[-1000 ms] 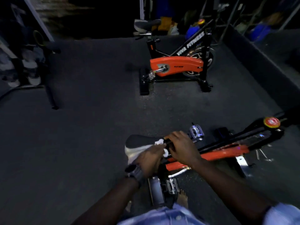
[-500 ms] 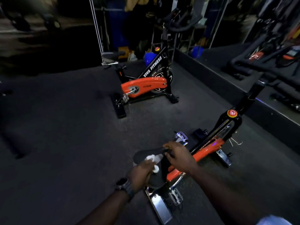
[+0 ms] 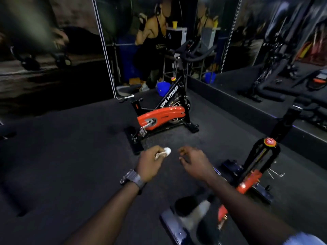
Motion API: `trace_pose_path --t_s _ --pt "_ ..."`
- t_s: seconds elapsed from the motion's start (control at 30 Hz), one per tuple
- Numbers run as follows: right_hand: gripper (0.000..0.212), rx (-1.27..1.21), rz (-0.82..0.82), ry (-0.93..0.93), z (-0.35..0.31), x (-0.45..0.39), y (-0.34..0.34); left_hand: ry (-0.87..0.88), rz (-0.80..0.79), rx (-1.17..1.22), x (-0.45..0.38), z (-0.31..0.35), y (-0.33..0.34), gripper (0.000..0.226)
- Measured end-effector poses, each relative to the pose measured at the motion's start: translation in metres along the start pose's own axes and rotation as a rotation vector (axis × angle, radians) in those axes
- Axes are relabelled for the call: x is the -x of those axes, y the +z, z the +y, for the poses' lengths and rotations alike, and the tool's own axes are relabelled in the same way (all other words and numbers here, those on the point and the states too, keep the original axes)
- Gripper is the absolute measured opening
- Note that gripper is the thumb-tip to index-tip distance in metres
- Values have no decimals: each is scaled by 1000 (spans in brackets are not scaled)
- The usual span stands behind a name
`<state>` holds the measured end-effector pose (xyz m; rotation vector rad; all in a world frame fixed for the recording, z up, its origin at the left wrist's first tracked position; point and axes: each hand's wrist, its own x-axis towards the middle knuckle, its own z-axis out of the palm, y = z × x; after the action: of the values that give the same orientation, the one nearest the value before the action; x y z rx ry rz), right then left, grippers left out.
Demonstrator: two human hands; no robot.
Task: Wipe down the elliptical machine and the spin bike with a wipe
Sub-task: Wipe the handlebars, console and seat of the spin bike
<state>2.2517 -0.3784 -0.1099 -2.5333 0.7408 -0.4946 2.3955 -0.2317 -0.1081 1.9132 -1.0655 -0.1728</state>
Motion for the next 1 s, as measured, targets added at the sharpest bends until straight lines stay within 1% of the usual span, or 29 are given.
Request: trace_pose_path --t_s 0.13,0.27,0.37,0.47,0.6,0.7,0.73,0.83,1.0 --pt "23 -9 123 11 -72 -104 10 100 117 38 -82 -15 -80 5" --pt "29 18 207 57 -129 -187 0 192 124 76 -165 -7 -144 6" --pt "30 79 277 27 -153 -244 -18 253 164 81 -232 -1 -171 7" --pt "25 107 362 26 -160 -299 -41 296 205 116 -298 4 -182 7" --pt "22 98 449 24 -136 -370 -62 329 199 169 -381 1 -163 8" --pt "23 74 491 50 -105 -431 -70 334 197 235 -447 -3 -140 18" --pt "22 50 503 61 -95 -451 -72 343 207 251 -469 -2 -133 17" --pt "21 -6 514 90 -70 -509 -81 377 268 258 -535 2 -121 6" --pt "24 1 516 121 -24 -595 -102 344 269 275 -647 -10 -97 6"
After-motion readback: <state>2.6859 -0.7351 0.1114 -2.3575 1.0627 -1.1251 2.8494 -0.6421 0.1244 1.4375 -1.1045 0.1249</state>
